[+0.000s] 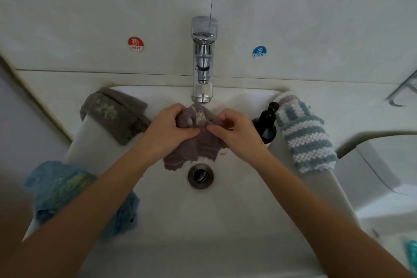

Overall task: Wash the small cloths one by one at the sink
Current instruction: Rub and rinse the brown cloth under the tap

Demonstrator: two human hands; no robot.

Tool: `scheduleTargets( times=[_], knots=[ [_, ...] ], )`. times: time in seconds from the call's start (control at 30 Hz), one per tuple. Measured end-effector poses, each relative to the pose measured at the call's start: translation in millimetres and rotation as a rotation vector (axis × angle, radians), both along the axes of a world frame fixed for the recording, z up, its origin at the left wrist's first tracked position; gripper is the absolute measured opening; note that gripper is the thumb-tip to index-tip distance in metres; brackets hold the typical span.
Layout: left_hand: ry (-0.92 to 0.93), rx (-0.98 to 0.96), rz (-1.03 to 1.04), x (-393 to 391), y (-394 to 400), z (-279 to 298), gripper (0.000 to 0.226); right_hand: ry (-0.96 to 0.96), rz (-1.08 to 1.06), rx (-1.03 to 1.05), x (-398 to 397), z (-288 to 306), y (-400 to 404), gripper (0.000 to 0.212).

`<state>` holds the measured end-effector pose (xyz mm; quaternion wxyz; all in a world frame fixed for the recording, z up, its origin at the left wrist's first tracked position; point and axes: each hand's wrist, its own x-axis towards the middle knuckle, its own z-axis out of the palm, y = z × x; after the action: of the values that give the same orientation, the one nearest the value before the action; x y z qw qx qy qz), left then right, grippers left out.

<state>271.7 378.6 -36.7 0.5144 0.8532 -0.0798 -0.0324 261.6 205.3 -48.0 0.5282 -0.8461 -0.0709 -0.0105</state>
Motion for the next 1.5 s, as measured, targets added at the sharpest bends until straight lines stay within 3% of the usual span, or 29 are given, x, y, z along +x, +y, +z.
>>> scheduleTargets(
  times=[0.23, 0.47, 0.67, 0.8, 0.9, 1.03, 1.23, 1.4, 1.5],
  knots=[
    [-0.136, 0.319, -0.008, -1.7, 8.7, 5.1, 0.025, 0.025, 0.003, 0.101, -4.0, 5.8, -0.7, 0.024],
    [0.233, 0.005, -0.164, -3.0, 7.2, 4.3, 0.024, 0.067, -0.009, 0.234, -8.0, 8.3, -5.1, 0.015],
    [0.258, 0.012, -0.153, -5.5, 7.2, 10.9, 0.045, 0.253, -0.100, 0.622, -10.6, 13.9, -3.7, 0.020],
    [0.123, -0.045, -0.076, -14.2, -5.3, 5.9, 0.036, 0.087, -0.235, 0.449, -9.0, 9.3, 1.7, 0.039],
    [-0.037, -0.083, 0.038, -19.5, -17.5, -5.8, 0.041, -0.058, -0.277, 0.321, -12.5, 6.3, 11.5, 0.043],
    [-0.200, -0.165, 0.126, -31.2, -37.5, -11.4, 0.038, -0.130, -0.285, 0.337, -19.6, 2.5, 30.8, 0.042],
    [-0.208, -0.351, 0.344, -28.5, -52.8, -11.8, 0.044, -0.177, -0.292, 0.358, -34.4, -4.8, 54.7, 0.044],
    [-0.272, -0.287, 0.259, -51.6, -66.4, -15.1, 0.039, -0.079, -0.419, 0.439, -15.5, -7.5, 42.5, 0.046],
    [-0.196, -0.311, 0.326, -27.9, -59.9, -17.5, 0.042, -0.101, -0.380, 0.387, -29.4, -9.2, 49.0, 0.045]
  ],
)
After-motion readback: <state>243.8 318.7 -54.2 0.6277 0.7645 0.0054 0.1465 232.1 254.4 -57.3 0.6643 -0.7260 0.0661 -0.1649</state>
